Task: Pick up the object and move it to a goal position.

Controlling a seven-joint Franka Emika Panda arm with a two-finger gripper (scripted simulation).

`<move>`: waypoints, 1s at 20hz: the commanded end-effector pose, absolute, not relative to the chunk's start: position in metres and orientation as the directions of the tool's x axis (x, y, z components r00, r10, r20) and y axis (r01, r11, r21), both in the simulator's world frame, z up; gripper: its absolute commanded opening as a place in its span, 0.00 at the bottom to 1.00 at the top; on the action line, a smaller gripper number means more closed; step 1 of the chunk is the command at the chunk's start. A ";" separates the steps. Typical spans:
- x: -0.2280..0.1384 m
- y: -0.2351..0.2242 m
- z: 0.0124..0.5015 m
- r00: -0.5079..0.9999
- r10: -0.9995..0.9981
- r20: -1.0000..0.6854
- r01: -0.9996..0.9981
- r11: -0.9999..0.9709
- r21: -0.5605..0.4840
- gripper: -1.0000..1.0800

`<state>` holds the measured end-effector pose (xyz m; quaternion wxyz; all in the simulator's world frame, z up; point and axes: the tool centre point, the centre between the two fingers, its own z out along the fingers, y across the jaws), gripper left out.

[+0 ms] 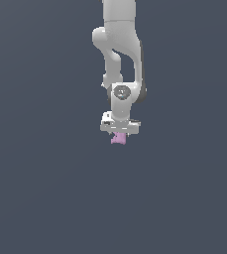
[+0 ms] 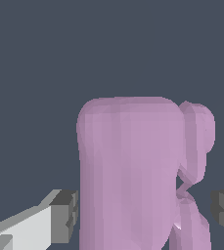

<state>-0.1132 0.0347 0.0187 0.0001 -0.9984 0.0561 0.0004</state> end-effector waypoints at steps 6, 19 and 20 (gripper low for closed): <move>-0.113 0.034 0.017 0.994 -0.113 0.000 -0.113 -0.994 0.000 0.00; -0.107 0.029 0.035 0.994 -0.112 0.001 -0.112 -0.994 0.000 0.00; -0.106 0.028 0.039 0.994 -0.112 0.001 -0.112 -0.994 0.000 0.00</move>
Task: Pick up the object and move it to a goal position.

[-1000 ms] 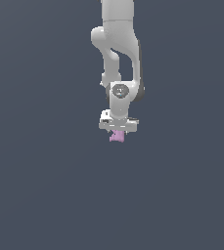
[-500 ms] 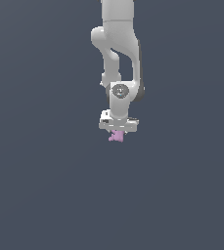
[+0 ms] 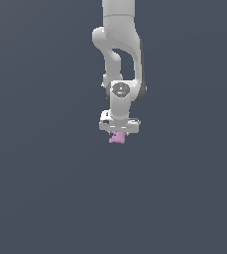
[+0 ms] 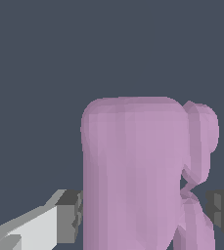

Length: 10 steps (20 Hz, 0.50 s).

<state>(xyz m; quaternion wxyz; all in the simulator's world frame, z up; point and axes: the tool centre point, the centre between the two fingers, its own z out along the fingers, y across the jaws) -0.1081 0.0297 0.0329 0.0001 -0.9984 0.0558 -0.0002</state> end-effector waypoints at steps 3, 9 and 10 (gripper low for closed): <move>-0.101 0.022 0.055 0.994 -0.112 0.001 -0.112 -0.994 0.000 0.00; -0.087 0.008 0.099 0.994 -0.112 0.001 -0.112 -0.994 0.000 0.00; -0.084 0.005 0.108 0.994 -0.112 0.001 -0.112 -0.994 -0.001 0.00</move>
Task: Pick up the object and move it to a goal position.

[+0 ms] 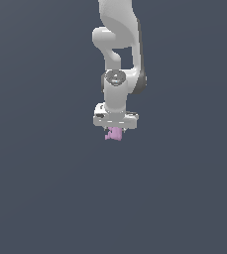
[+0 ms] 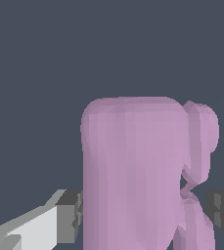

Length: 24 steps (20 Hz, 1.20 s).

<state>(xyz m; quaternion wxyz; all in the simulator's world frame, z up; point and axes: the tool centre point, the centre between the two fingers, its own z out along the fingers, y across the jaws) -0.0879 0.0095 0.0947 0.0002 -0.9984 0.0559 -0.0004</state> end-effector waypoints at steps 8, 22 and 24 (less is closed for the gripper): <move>-0.059 -0.020 0.184 0.994 -0.112 0.001 -0.112 -0.994 -0.001 0.00; -0.014 -0.062 0.313 0.994 -0.112 0.000 -0.112 -0.994 -0.001 0.00; -0.008 -0.067 0.329 0.994 -0.112 0.000 -0.112 -0.994 -0.001 0.00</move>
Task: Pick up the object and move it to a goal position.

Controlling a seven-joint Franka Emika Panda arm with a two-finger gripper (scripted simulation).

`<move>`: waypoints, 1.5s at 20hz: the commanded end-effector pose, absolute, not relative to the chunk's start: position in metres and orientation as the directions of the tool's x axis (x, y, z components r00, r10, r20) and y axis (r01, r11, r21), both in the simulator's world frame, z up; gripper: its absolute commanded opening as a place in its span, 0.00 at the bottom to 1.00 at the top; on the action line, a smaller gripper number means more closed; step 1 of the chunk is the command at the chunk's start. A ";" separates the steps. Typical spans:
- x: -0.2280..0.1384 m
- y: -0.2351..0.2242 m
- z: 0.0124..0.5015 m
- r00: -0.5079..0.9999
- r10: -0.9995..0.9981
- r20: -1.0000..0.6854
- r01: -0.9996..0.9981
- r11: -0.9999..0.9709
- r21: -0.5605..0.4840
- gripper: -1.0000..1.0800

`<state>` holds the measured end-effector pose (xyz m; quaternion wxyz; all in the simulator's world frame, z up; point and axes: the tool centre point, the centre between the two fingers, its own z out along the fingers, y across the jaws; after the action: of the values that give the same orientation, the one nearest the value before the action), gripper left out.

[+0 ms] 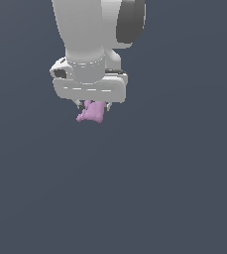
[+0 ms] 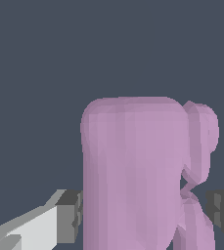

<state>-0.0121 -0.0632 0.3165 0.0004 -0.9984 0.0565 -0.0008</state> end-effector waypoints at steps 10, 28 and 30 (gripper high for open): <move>0.018 -0.089 0.395 0.994 -0.112 0.000 -0.112 -0.994 0.000 0.00; 0.046 -0.111 0.461 0.994 -0.112 0.000 -0.112 -0.994 0.000 0.00; 0.047 -0.112 0.464 0.994 -0.112 0.000 -0.112 -0.994 0.000 0.00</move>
<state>0.0463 -0.1111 0.4616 0.0001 -0.9984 0.0564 -0.0002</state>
